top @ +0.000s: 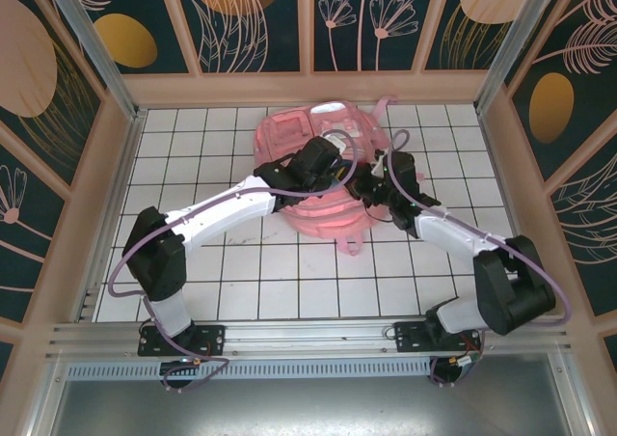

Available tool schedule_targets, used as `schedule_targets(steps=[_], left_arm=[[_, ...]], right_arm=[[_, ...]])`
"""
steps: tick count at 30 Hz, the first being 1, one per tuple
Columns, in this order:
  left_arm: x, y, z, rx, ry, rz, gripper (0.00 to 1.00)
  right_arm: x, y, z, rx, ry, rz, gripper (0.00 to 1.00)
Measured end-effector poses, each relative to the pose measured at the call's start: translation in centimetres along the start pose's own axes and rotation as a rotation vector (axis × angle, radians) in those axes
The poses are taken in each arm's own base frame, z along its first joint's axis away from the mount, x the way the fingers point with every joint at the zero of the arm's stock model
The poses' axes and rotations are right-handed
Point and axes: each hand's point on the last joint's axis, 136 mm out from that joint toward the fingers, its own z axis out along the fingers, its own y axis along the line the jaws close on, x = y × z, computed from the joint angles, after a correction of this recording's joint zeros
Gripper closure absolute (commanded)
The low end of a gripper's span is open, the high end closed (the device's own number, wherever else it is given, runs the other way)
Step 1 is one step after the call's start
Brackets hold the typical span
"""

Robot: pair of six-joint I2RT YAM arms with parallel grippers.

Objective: Pack books, pencil case, and school supplies into a backpack

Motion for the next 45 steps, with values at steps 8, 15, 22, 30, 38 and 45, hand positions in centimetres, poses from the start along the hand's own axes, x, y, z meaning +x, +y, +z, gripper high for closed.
schedule_targets(steps=[8, 15, 22, 30, 38, 45], left_arm=[[-1.5, 0.6, -1.5, 0.022, -0.062, -0.035, 0.89], [-1.5, 0.7, -1.4, 0.021, -0.062, -0.067, 0.88], [-1.8, -0.8, -1.8, 0.068, -0.072, -0.091, 0.87], [-1.8, -1.0, -1.8, 0.1, -0.066, -0.129, 0.72], [-1.4, -2.6, -2.0, 0.195, -0.042, -0.137, 0.68], [-1.0, -3.3, -2.0, 0.252, -0.026, -0.152, 0.56]], right_arm=[[-1.2, 0.9, 2.9, -0.006, -0.092, 0.031, 0.85], [-1.6, 0.7, 3.0, -0.005, -0.119, 0.051, 0.42], [-0.2, -0.8, -0.3, 0.054, -0.108, 0.074, 0.41], [0.2, -0.4, -6.3, 0.038, -0.154, 0.08, 0.53], [-0.2, -4.0, -7.7, 0.136, -0.161, 0.102, 0.77], [0.7, -4.5, -6.1, 0.162, -0.081, 0.079, 0.86]])
